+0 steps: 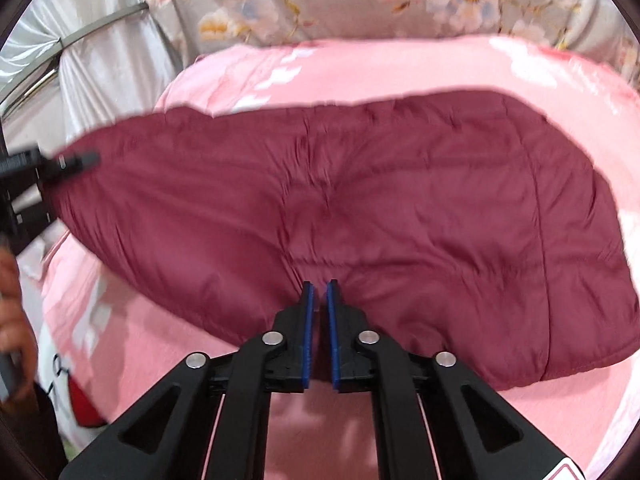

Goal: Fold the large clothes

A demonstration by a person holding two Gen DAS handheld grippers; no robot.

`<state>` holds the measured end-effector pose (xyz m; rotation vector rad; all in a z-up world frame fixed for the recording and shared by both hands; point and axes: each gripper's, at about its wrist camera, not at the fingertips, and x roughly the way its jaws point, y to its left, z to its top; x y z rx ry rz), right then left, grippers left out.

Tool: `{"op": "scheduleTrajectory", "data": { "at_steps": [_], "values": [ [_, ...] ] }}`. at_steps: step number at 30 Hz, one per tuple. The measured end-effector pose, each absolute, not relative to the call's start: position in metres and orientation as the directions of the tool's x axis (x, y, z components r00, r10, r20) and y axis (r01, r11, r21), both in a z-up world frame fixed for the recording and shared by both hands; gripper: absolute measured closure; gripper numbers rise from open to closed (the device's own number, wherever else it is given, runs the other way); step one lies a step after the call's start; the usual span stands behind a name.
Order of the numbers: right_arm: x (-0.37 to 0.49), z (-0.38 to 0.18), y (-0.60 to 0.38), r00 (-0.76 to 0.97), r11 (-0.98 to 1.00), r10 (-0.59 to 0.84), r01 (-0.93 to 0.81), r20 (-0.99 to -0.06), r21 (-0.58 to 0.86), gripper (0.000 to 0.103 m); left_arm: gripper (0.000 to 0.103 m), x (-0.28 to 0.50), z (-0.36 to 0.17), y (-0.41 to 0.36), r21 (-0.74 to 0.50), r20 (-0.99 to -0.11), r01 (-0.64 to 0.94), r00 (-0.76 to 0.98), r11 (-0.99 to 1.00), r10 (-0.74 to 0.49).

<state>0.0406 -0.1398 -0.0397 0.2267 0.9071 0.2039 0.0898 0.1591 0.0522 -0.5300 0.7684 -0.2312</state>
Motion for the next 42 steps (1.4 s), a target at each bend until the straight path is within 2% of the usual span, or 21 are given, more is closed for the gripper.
{"op": "scheduleTrajectory", "data": {
  "at_steps": [4,9,13,16,22,25,33,36,37,39,40,41,42],
  "values": [
    [0.045,-0.055,-0.115,0.574,0.947,0.310,-0.110,-0.758,0.303,0.098,0.088,0.080,0.076,0.150,-0.502,-0.575,0.056,0.723,0.863,-0.382],
    [0.050,-0.057,-0.096,0.579,0.948,0.313,-0.143,-0.753,0.284,0.099,0.088,0.057,0.120,0.100,-0.431,-0.508,0.222,0.741,0.875,-0.438],
    [0.029,-0.036,-0.131,0.595,0.928,0.338,-0.082,-0.729,0.363,0.099,0.088,0.059,0.139,0.039,-0.422,-0.498,0.355,0.678,0.834,-0.540],
    [-0.004,-0.013,-0.175,0.630,0.946,0.264,-0.022,-0.730,0.323,0.099,0.088,0.062,0.140,-0.003,-0.396,-0.513,0.404,0.648,0.825,-0.563],
    [-0.054,0.006,-0.253,0.645,0.955,0.084,0.165,-0.759,0.246,0.098,0.087,0.064,0.111,-0.100,-0.333,-0.591,0.462,0.577,0.822,-0.564],
    [-0.066,0.009,-0.277,0.652,0.947,0.040,0.216,-0.757,0.236,0.098,0.087,0.067,0.088,-0.131,-0.326,-0.641,0.469,0.528,0.821,-0.556],
    [-0.071,0.001,-0.296,0.658,0.933,0.031,0.251,-0.753,0.257,0.098,0.085,0.071,0.011,-0.179,-0.284,-0.762,0.451,0.429,0.846,-0.484],
    [-0.070,0.001,-0.300,0.659,0.934,0.040,0.243,-0.751,0.263,0.098,0.079,0.072,-0.004,-0.183,-0.259,-0.779,0.450,0.425,0.854,-0.461],
    [-0.070,0.001,-0.302,0.661,0.934,0.040,0.242,-0.749,0.264,0.098,0.074,0.072,-0.006,-0.184,-0.259,-0.781,0.451,0.423,0.854,-0.460],
    [-0.072,0.004,-0.304,0.667,0.931,0.040,0.245,-0.744,0.269,0.098,0.055,0.070,-0.003,-0.182,-0.299,-0.767,0.458,0.407,0.837,-0.496],
    [-0.072,0.006,-0.306,0.671,0.929,0.041,0.247,-0.740,0.275,0.098,0.037,0.067,0.002,-0.178,-0.351,-0.747,0.463,0.385,0.814,-0.542],
    [-0.073,0.010,-0.308,0.676,0.925,0.048,0.247,-0.735,0.288,0.097,0.026,0.067,0.008,-0.173,-0.390,-0.727,0.459,0.379,0.798,-0.573],
    [-0.072,0.014,-0.310,0.681,0.921,0.058,0.245,-0.730,0.302,0.096,0.023,0.064,0.017,-0.164,-0.434,-0.695,0.449,0.385,0.781,-0.608]
  ]
}}
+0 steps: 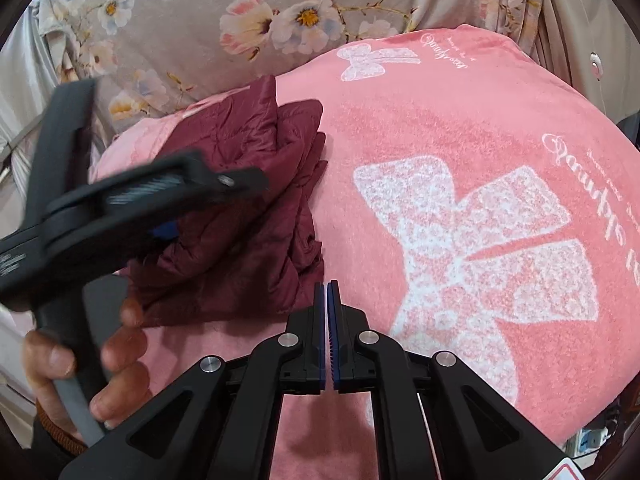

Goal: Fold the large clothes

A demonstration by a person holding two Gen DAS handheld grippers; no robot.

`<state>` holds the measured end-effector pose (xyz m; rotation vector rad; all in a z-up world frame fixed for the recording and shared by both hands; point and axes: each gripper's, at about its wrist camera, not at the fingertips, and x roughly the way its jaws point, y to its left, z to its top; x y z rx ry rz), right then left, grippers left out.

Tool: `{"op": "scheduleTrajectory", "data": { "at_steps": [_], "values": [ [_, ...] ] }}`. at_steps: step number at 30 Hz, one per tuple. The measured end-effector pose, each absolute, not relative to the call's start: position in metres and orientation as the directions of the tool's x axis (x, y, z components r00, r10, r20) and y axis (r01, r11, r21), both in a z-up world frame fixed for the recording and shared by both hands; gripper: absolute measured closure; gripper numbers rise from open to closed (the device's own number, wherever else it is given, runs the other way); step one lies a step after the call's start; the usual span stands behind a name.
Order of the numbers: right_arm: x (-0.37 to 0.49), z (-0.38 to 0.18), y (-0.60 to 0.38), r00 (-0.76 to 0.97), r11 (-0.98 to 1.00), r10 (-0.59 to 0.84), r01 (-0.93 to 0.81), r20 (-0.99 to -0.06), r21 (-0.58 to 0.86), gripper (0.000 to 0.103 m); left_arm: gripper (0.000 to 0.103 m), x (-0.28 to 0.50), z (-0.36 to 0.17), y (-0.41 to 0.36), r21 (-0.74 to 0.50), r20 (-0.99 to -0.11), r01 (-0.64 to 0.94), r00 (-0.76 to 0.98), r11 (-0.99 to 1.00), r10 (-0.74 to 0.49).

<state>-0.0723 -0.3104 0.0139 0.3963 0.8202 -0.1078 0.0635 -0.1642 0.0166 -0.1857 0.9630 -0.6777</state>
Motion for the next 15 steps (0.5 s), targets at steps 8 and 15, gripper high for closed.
{"op": "scheduleTrajectory", "data": {
  "at_steps": [8,15],
  "values": [
    [-0.045,0.082,-0.326,0.780,0.905,0.096,0.190,-0.618,0.380,0.061,0.010,0.076,0.103,-0.077,-0.461,-0.554,0.370,0.591,0.807,-0.587],
    [0.033,0.142,-0.314,0.832,0.889,0.114,0.157,-0.542,0.429,0.047,0.011,0.130,0.123,-0.041,-0.296,-0.610,0.224,0.703,0.928,-0.364]
  ]
}}
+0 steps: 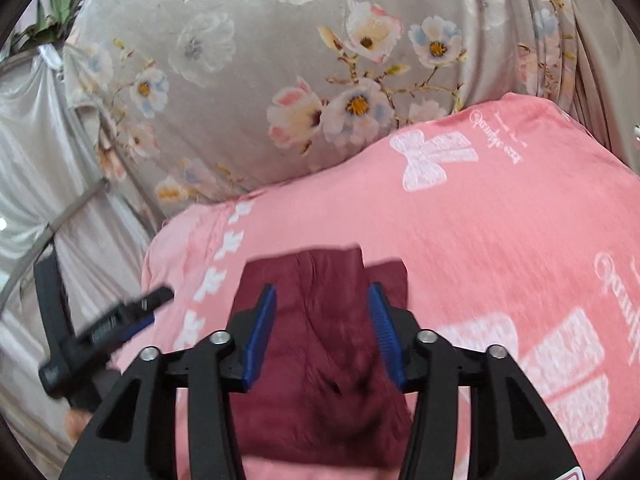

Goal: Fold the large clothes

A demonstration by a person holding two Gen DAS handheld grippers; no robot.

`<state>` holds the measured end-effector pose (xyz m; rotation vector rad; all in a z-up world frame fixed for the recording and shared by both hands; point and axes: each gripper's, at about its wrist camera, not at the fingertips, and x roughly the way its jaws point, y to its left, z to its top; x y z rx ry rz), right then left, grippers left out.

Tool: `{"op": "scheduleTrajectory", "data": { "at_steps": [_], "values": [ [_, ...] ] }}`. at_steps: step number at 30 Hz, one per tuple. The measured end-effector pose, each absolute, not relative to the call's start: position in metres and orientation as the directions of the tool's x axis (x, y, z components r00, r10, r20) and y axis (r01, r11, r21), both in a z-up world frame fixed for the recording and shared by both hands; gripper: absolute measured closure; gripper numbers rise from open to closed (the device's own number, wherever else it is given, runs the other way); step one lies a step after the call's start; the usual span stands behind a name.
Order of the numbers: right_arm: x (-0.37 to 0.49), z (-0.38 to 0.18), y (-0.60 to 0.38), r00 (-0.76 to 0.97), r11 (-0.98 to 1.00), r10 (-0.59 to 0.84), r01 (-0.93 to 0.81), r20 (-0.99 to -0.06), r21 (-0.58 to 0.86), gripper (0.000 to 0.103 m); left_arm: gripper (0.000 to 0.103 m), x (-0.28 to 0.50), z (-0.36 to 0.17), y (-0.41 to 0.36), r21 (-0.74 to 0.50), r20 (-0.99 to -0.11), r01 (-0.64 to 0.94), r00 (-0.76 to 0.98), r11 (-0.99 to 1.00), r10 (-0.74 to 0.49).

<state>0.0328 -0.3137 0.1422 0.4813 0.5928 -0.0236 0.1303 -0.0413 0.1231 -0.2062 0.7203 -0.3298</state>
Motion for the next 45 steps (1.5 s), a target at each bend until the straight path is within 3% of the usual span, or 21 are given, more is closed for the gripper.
{"op": "scheduleTrajectory", "data": {
  "at_steps": [5,9,13,14,15,16,18,22,32,45],
  "values": [
    [0.116,0.149,-0.319,0.807,0.833,0.102,0.251,-0.582,0.494,0.045,0.011,0.173,0.131,-0.043,-0.213,-0.635,0.191,0.718,0.958,-0.285],
    [0.162,0.110,-0.327,0.722,0.750,0.066,0.420,-0.689,0.511,0.045,0.011,0.209,0.123,-0.056,-0.161,-0.676,0.172,0.698,0.972,-0.235],
    [0.187,0.059,-0.320,0.627,0.756,0.100,0.457,-0.772,0.469,0.045,0.011,0.235,0.099,-0.072,-0.144,-0.726,0.154,0.655,0.978,-0.210],
    [0.189,0.053,-0.317,0.614,0.780,0.099,0.440,-0.783,0.444,0.054,0.011,0.240,0.092,-0.076,-0.137,-0.737,0.153,0.645,0.979,-0.204],
    [0.189,0.046,-0.313,0.608,0.816,0.095,0.407,-0.788,0.412,0.084,0.011,0.243,0.086,-0.080,-0.126,-0.744,0.154,0.638,0.980,-0.196],
    [0.186,0.043,-0.311,0.611,0.833,0.084,0.390,-0.787,0.393,0.095,0.012,0.245,0.082,-0.083,-0.118,-0.749,0.158,0.634,0.980,-0.193],
    [0.165,0.043,-0.319,0.689,0.824,0.092,0.353,-0.719,0.444,0.098,0.012,0.248,0.070,-0.091,-0.101,-0.757,0.168,0.627,0.981,-0.185],
    [0.138,0.038,-0.331,0.770,0.834,0.021,0.338,-0.638,0.436,0.099,0.014,0.255,0.048,-0.108,-0.101,-0.775,0.174,0.604,0.980,-0.187],
    [0.140,-0.030,-0.356,0.729,0.801,0.078,0.361,-0.680,0.479,0.098,0.016,0.262,-0.003,-0.143,-0.060,-0.808,0.160,0.572,0.985,-0.142],
    [0.142,-0.052,-0.350,0.729,0.815,0.088,0.339,-0.678,0.470,0.099,0.009,0.264,-0.033,-0.155,0.010,-0.798,0.175,0.595,0.985,-0.097]
  ]
}}
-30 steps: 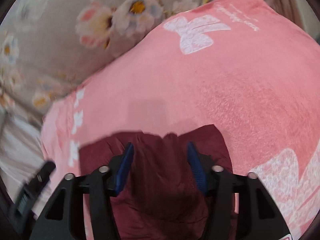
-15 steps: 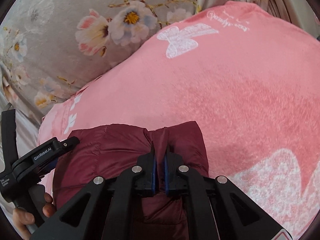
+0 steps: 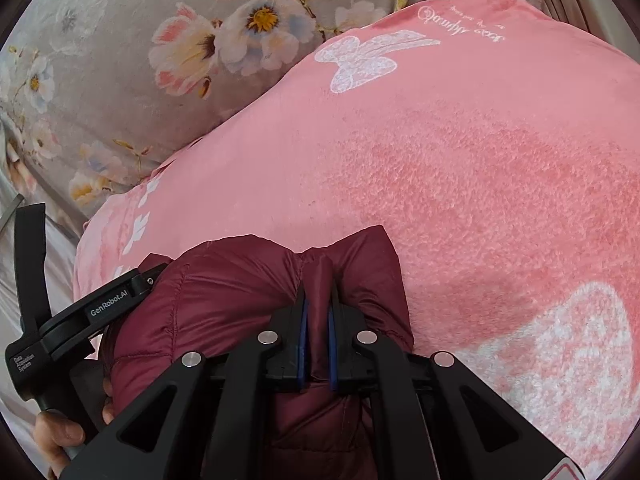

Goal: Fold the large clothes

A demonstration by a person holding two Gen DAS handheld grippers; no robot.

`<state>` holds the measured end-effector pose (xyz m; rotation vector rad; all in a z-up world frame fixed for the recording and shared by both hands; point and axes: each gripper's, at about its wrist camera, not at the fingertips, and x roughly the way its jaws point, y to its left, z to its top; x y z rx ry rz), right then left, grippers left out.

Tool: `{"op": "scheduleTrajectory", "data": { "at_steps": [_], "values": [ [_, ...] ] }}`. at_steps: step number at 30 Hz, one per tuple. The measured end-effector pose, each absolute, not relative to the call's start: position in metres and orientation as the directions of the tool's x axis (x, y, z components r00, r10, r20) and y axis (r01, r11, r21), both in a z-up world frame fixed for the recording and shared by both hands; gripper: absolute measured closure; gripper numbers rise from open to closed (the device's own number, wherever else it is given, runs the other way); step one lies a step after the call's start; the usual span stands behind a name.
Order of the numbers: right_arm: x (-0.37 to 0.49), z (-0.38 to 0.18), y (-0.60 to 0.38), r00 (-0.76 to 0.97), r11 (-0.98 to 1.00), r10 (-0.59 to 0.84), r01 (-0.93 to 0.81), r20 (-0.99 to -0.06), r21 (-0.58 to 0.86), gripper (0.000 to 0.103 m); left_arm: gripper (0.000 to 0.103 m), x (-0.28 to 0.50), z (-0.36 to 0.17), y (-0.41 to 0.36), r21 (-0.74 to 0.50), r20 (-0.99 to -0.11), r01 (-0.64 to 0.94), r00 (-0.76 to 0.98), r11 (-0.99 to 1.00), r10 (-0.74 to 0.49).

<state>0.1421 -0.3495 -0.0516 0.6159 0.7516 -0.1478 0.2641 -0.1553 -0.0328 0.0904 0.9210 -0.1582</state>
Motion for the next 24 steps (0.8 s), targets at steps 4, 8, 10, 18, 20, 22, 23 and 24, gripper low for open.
{"op": "scheduleTrajectory", "data": {
  "at_steps": [4,8,10,18,20,22,23,24],
  "values": [
    [0.142,-0.053,-0.347,0.728,0.821,0.082,0.338,-0.680,0.461,0.099,0.009,0.262,-0.038,-0.158,0.038,-0.786,0.173,0.614,0.984,-0.077],
    [0.143,-0.054,-0.343,0.727,0.829,0.068,0.340,-0.684,0.444,0.099,0.008,0.260,-0.042,-0.161,0.067,-0.774,0.169,0.630,0.983,-0.056],
    [0.144,-0.054,-0.341,0.726,0.832,0.062,0.341,-0.685,0.437,0.099,0.008,0.260,-0.044,-0.161,0.074,-0.770,0.169,0.636,0.983,-0.051],
    [0.143,-0.058,-0.339,0.727,0.837,0.049,0.344,-0.685,0.425,0.099,0.008,0.259,-0.049,-0.163,0.090,-0.755,0.164,0.655,0.982,-0.040],
    [0.144,-0.059,-0.339,0.727,0.838,0.049,0.344,-0.685,0.425,0.099,0.007,0.259,-0.050,-0.163,0.090,-0.754,0.164,0.655,0.982,-0.040],
    [0.144,-0.059,-0.340,0.726,0.839,0.048,0.344,-0.686,0.422,0.099,0.007,0.259,-0.050,-0.163,0.091,-0.754,0.164,0.655,0.982,-0.040],
    [0.144,-0.060,-0.340,0.726,0.840,0.046,0.344,-0.687,0.420,0.099,0.007,0.259,-0.050,-0.163,0.094,-0.754,0.164,0.656,0.982,-0.037],
    [0.144,-0.060,-0.340,0.725,0.840,0.044,0.345,-0.687,0.418,0.099,0.007,0.259,-0.050,-0.163,0.096,-0.753,0.163,0.657,0.982,-0.036]
  ]
}}
